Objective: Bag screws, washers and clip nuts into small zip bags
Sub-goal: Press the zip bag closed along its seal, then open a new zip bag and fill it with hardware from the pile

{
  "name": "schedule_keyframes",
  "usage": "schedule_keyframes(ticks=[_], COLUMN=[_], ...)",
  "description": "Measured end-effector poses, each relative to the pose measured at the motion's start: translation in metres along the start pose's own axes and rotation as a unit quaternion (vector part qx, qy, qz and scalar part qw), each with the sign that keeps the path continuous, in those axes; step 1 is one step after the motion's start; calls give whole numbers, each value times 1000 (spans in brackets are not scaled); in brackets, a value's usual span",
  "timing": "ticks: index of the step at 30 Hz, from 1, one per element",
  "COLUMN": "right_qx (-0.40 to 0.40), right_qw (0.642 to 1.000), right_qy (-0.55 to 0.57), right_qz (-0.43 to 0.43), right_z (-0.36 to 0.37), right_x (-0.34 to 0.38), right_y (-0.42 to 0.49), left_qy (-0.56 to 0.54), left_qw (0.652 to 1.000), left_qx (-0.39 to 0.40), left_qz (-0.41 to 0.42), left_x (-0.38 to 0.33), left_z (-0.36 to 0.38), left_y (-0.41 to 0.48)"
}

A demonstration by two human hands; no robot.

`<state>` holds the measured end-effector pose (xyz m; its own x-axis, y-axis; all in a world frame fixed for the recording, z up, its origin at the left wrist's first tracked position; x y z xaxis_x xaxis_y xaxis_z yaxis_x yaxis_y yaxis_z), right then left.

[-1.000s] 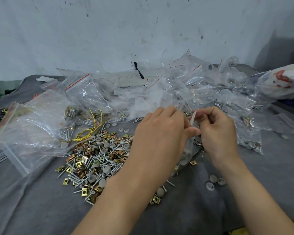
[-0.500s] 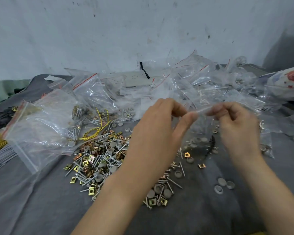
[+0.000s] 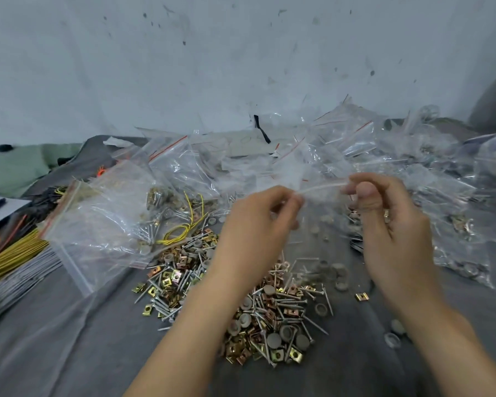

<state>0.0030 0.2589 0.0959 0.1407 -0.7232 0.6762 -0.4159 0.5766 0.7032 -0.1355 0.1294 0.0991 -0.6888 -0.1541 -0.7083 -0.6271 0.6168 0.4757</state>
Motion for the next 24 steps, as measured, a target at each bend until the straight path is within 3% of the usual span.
schedule_keyframes(ticks=[3,7,10,13,18,21,24], right_qx=[29,86,108,109,153,194,215], right_qw=[999,993,990,989,974,954,940], right_qy=[0,-60,-81,-92,-138,-161,-160], right_qz=[46,47,31,43,92,160,212], right_z=[9,25,31,33,46,52,54], right_x=[-18,-32,-35,-44,-61,-82,-101], right_y=[-4,-12,-13,-13,-11,-9,-6], left_qy=[-109,-269,-260,-190,-13,75,159], left_qw=[979,874,811,803,895,959,985], left_qx=[-106,-334,-458,-496,-414,-253,-35], left_qz=[-137,-230,-254,-270,-167,-106,-63], left_x=[42,97,126,135,96,79,79], left_z=[-45,-128,-171,-182,-156,-100,-13], left_y=[14,-3,-26,-36,-19,15,49])
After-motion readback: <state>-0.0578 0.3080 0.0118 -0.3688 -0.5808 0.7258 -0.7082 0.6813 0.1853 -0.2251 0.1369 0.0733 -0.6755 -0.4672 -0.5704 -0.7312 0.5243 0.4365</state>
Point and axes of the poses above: each hand's wrist, its own y-axis towards the middle knuckle, its own z-axis out of the palm, x = y × z, the point moved 9 cm from there along y, towards the middle knuckle, and after that the axes turned 1 degree about -x, right-handed, at the moved point
